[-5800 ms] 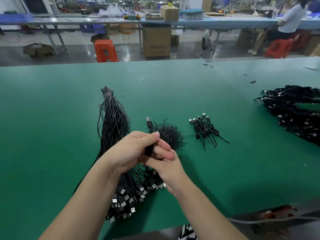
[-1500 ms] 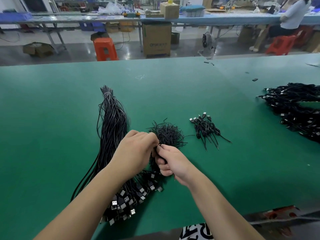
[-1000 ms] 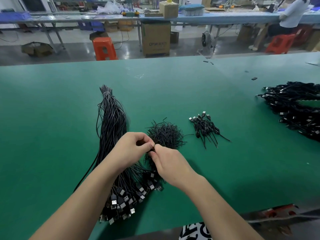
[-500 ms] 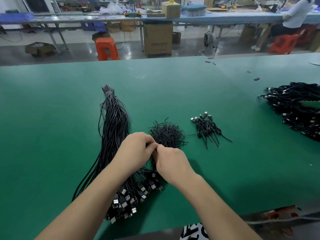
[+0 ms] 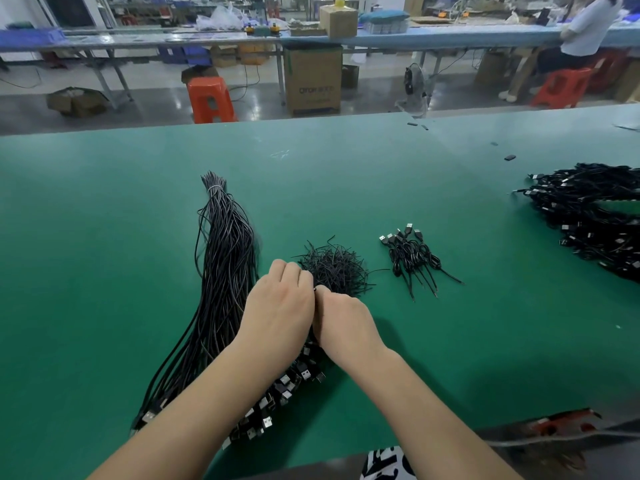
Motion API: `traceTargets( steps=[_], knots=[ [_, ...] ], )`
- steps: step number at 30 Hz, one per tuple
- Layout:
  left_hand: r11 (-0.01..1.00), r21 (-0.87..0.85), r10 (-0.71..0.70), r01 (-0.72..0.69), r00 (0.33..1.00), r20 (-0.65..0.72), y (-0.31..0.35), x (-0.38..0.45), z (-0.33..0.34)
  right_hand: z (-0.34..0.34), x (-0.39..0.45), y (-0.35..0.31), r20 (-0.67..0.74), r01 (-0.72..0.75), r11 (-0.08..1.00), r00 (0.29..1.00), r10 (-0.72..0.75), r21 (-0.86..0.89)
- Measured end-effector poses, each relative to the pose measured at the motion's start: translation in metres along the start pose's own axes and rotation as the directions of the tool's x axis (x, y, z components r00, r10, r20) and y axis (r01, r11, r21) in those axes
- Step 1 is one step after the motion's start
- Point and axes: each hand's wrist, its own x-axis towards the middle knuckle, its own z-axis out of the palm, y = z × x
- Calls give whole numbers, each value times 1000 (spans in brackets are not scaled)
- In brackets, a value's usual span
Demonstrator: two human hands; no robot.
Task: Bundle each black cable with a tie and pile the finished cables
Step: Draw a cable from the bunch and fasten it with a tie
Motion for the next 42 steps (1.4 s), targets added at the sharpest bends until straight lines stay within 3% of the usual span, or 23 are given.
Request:
traceTargets(
  steps=[2, 4, 5, 7, 8, 9, 10, 13, 15, 18, 22, 24, 26, 28, 30, 32, 35, 37, 40, 42],
  knots=[
    [1000, -9, -15, 14, 998, -53, -1, -1, -1, -7, 2, 0, 18, -32, 984, 999, 29, 178],
    [975, -162, -162, 149, 985, -64, -4, -1, 4, -17, 5, 2, 84, -85, 864, 995, 49, 497],
    [934, -266, -256, 239, 966, -30, -8, 1, 6, -24, 6, 5, 145, -141, 714, 988, 56, 685],
    [808, -459, -411, 370, 912, 12, -18, 3, 8, -37, 8, 14, 266, -265, 254, 964, 30, 930],
    [742, -534, -468, 406, 883, 22, -23, 5, 8, -41, 10, 19, 260, -259, 96, 966, 11, 961],
    [674, -595, -517, 438, 855, 43, -27, 8, 8, -44, 11, 24, 225, -226, 49, 974, 13, 973],
    [599, -649, -554, 469, 828, 86, -30, 10, 7, -44, 11, 26, 177, -180, 84, 984, 31, 980],
    [282, -820, -574, 499, 772, 272, -27, 13, 7, -36, 13, 23, 2, -9, 448, 1000, 16, 894],
    [242, -827, -537, 507, 780, 321, -20, 13, 8, -29, 14, 17, -93, 78, 594, 996, -5, 801],
    [401, -783, -483, 475, 836, 260, -14, 11, 11, -28, 16, 10, -192, 95, 682, 979, 68, 725],
    [627, -696, -401, 349, 911, 96, -11, 9, 11, -27, 19, 14, -142, -5, 675, 976, 163, 738],
    [785, -588, -285, 195, 956, -63, -9, 6, 12, -27, 20, 15, -74, -73, 622, 976, 206, 779],
    [917, -399, -106, 18, 974, -199, -10, 2, 15, -28, 21, 16, 21, -136, 503, 973, 228, 853],
    [956, -273, 35, -109, 965, -261, -15, -1, 19, -32, 20, 18, 106, -177, 402, 976, 191, 898],
    [946, -299, 46, -126, 964, -261, -17, -2, 21, -34, 18, 20, 165, -196, 345, 979, 118, 918],
    [883, -469, -93, -7, 977, -191, -17, -2, 20, -35, 15, 21, 206, -207, 245, 978, 31, 947],
    [683, -703, -309, 201, 951, -29, -20, 1, 20, -34, 13, 23, 200, -182, 179, 976, -90, 967],
    [560, -772, -365, 301, 926, 97, -25, 2, 21, -33, 12, 23, 166, -142, 223, 982, -91, 964],
    [266, -880, -387, 394, 879, 277, -26, 4, 22, -34, 13, 20, 108, -102, 301, 994, -5, 948],
    [125, -904, -392, 408, 858, 333, -22, 4, 21, -33, 14, 19, 26, -47, 467, 998, 51, 883]
  ],
)
